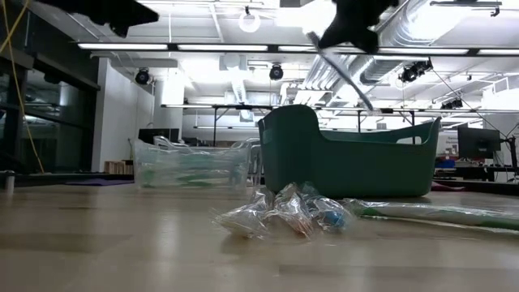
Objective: Pick & Place Toothbrushes
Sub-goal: Put the blue toothbrush into the green bin
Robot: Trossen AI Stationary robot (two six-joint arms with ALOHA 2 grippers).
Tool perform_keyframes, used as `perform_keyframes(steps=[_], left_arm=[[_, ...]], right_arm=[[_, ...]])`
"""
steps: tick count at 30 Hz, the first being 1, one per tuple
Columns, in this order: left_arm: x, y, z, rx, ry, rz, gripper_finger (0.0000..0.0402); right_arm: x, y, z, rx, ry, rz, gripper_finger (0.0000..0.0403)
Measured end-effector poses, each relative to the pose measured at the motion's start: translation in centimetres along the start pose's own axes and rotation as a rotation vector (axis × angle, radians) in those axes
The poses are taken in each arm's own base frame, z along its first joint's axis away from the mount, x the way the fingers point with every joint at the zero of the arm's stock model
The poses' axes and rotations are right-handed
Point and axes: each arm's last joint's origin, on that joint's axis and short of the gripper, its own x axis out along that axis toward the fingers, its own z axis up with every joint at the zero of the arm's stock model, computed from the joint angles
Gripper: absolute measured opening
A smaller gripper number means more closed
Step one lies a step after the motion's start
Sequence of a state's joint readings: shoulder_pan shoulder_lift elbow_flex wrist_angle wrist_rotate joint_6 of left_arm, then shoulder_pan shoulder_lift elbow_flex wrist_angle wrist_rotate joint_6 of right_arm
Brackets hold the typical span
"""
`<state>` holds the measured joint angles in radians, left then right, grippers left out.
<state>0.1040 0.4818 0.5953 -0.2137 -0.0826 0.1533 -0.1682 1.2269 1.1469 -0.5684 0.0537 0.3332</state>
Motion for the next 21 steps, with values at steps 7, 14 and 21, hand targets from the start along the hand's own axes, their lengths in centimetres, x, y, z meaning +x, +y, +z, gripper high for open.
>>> perform_keyframes(steps=[7, 14, 21], left_arm=[[-1.6, 0.0, -1.1, -0.017, -0.082, 0.009, 0.0003], [-1.9, -0.1, -1.6, -0.018, -0.089, 0.011, 0.0003], [-1.9, -0.1, -1.7, -0.017, -0.087, 0.010, 0.0003]], right_arm=[[4.7, -0.8, -0.6, -0.100, 0.248, -0.083, 0.0003], [8.4, -0.8, -2.4, -0.141, 0.401, -0.120, 0.0003], [10.1, -0.2, -3.5, -0.203, 0.467, -0.109, 0.0006]])
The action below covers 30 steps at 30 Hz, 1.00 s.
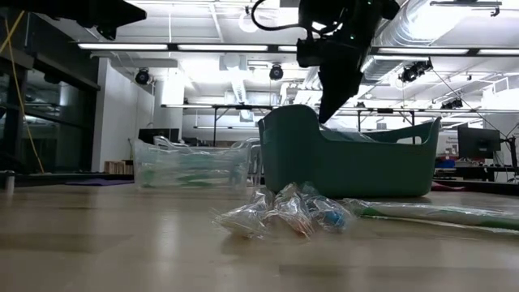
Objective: Pick & Place Toothbrushes
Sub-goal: Put the blue toothbrush into the green bin
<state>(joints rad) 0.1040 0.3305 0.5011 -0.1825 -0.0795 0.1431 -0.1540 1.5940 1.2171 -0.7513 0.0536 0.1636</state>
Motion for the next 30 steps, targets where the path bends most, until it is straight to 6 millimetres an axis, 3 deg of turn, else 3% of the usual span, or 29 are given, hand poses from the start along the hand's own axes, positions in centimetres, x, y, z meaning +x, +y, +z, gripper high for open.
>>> perform_keyframes(steps=[8, 16, 24, 30], left_arm=[[0.0, 0.0, -0.1, 0.001, 0.008, -0.002, 0.0003], [0.0, 0.0, -0.3, 0.002, 0.026, -0.007, 0.0003], [0.0, -0.1, -0.6, -0.012, 0.058, -0.010, 0.0003], [0.0, -0.1, -0.6, -0.012, 0.059, -0.010, 0.0003]], right_arm=[[0.0, 0.1, -0.1, 0.037, 0.005, -0.007, 0.0079], [-0.2, 0.6, -0.1, 0.225, 0.006, 0.031, 0.0161], [-0.7, 2.1, -0.4, 0.577, 0.112, 0.246, 0.0171], [-1.2, 5.7, -1.4, 0.537, 0.183, 0.331, 0.0171]])
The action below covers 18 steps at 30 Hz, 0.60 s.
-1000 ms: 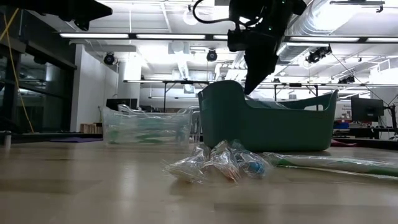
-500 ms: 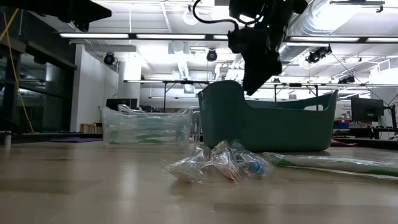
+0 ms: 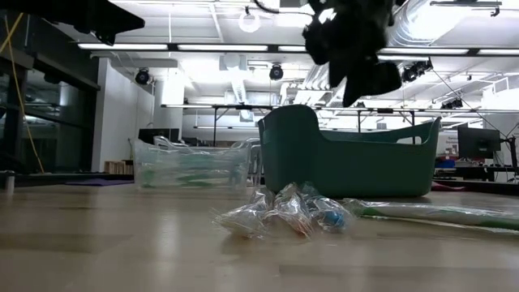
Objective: Pick & Place Toothbrushes
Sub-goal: Put the blue toothbrush into the green bin
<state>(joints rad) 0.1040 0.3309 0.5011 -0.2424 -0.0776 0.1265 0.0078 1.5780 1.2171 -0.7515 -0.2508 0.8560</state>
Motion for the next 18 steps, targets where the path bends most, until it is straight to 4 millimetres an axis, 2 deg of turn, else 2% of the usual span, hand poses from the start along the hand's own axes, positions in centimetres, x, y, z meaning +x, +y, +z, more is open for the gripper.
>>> perform_keyframes(steps=[9, 15, 18], left_arm=[[0.0, 0.0, 0.0, 0.000, 0.000, 0.003, 0.0003], [0.0, 0.0, 0.0, 0.000, 0.000, 0.003, 0.0003], [0.0, 0.0, 0.0, 0.000, 0.000, 0.003, 0.0003]], right_arm=[[1.3, 3.5, -5.1, -0.069, -0.062, -0.080, 0.0172], [1.6, 4.8, -6.5, 0.090, -0.199, -0.081, 0.0172], [2.5, 5.2, -6.9, 0.162, -0.239, -0.068, 0.0172]])
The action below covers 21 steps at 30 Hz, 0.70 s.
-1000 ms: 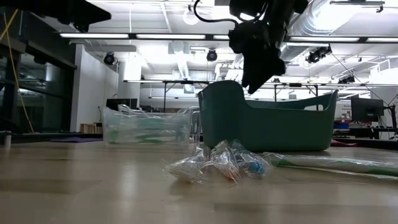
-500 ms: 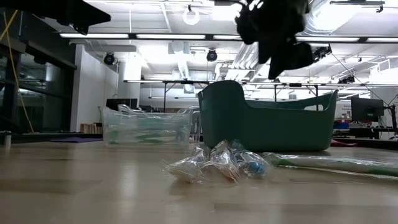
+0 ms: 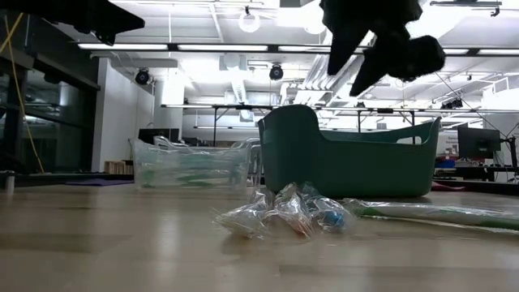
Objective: Pick & Place Toothbrushes
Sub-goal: Put the blue toothbrush into the green bin
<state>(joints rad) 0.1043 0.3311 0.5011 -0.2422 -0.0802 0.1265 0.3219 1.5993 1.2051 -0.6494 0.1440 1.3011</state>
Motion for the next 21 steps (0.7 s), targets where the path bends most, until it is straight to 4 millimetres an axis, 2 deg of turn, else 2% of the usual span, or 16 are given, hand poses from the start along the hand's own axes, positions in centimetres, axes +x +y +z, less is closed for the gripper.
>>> perform_keyframes(steps=[6, 13, 21], left_arm=[[0.0, 0.0, 0.0, 0.000, 0.000, 0.000, 0.0003], [0.0, 0.0, 0.0, 0.000, 0.001, -0.001, 0.0003], [0.0, 0.0, -0.1, 0.000, 0.011, -0.002, 0.0003]], right_arm=[[3.3, 0.4, -1.1, 0.082, 0.015, -0.026, 0.0172], [6.8, -0.2, -1.6, 0.167, 0.029, -0.104, 0.0172], [9.5, -0.3, -0.8, 0.193, 0.011, -0.091, 0.0171]])
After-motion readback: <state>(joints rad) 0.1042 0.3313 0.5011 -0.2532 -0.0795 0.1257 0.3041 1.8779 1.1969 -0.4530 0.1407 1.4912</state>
